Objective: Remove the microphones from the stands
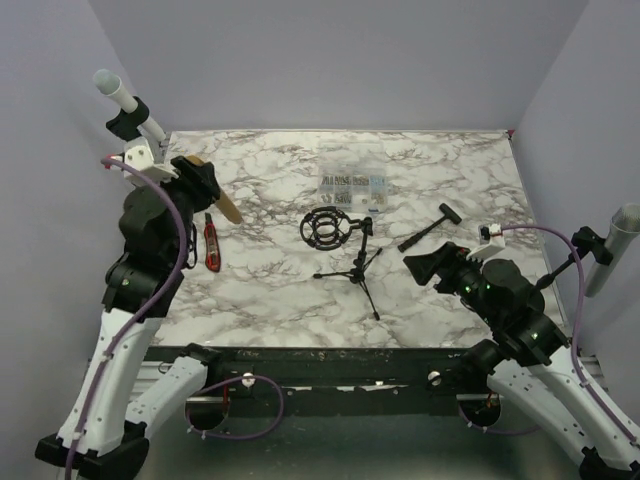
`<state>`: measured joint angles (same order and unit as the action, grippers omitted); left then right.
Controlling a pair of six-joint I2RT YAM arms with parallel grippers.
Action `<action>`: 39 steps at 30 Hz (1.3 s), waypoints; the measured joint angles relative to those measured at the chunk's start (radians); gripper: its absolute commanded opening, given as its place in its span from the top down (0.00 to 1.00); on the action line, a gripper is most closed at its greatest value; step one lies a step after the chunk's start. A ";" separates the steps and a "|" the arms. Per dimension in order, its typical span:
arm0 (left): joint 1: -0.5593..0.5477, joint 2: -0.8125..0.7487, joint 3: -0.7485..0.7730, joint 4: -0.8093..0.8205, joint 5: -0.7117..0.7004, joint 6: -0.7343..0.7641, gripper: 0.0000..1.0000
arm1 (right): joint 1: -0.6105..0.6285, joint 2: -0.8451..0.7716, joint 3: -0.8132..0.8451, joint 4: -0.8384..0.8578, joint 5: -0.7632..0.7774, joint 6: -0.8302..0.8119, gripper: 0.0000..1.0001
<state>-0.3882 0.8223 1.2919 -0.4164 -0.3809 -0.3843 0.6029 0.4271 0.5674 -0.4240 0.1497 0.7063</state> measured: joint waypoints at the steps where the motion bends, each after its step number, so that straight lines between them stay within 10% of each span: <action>1: 0.043 -0.007 -0.072 0.017 0.001 -0.065 1.00 | 0.000 0.000 0.000 0.000 0.000 0.000 0.15; 8: 0.299 0.079 -0.467 0.181 0.200 -0.570 1.00 | 0.000 -0.004 0.000 -0.001 0.000 0.000 0.15; 17: 0.435 0.546 -0.547 0.551 0.449 -1.018 1.00 | 0.000 -0.014 0.000 -0.001 0.000 0.000 0.15; 29: 0.441 0.959 -0.254 0.706 0.452 -1.275 1.00 | 0.000 -0.049 0.023 -0.016 0.016 -0.001 0.14; 39: 0.425 1.143 0.005 0.339 0.462 -1.387 0.94 | 0.000 -0.049 0.045 -0.035 0.035 -0.009 0.14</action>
<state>0.0372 1.9652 1.2968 -0.0772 0.0811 -1.7710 0.6029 0.3782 0.6121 -0.4591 0.1848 0.6975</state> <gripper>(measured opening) 0.500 0.855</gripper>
